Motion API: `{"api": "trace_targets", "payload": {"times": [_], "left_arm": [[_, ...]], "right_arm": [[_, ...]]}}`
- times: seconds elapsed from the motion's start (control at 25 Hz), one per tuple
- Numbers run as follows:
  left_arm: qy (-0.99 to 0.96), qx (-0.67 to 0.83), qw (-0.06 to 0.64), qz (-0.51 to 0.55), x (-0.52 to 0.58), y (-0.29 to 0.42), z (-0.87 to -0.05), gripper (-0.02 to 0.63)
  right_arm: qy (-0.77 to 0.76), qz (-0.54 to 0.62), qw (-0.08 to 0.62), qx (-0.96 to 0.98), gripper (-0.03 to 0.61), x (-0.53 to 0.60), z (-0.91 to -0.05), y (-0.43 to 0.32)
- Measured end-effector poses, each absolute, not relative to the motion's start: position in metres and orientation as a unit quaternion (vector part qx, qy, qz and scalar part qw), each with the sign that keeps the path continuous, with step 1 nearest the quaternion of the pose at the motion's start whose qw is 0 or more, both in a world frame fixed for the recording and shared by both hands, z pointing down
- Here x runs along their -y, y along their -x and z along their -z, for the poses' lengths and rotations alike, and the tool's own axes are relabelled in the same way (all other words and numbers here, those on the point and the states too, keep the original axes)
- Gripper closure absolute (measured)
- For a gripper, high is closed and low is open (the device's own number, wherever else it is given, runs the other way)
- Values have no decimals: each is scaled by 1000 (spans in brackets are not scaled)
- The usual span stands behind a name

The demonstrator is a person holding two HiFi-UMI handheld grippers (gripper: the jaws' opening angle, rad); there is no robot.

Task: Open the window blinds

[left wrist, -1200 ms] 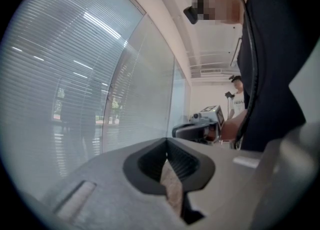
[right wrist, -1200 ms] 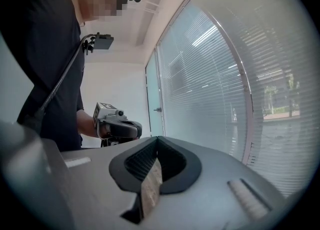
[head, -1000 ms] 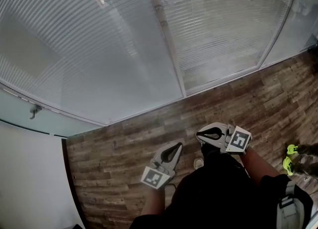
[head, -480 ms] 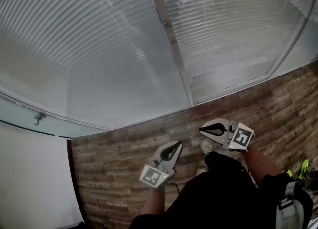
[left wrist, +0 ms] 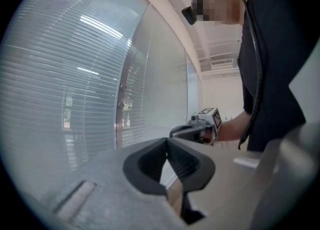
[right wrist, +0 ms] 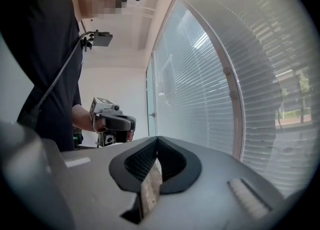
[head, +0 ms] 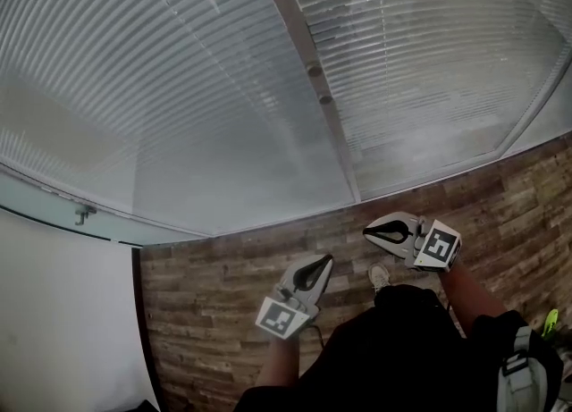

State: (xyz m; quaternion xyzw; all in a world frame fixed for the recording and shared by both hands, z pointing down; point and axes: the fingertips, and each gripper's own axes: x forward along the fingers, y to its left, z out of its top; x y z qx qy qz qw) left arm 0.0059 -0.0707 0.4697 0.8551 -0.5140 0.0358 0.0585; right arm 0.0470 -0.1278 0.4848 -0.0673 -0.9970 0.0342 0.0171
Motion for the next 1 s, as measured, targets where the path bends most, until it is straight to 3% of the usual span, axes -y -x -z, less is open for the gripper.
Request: {"api": "trace_targets", "payload": {"times": [1.0], "left_arm": [[-829,557,22,-37,133,18,-459,609]], "right_arm": [[101,-3,10,995,572,198,-479,-34]]}}
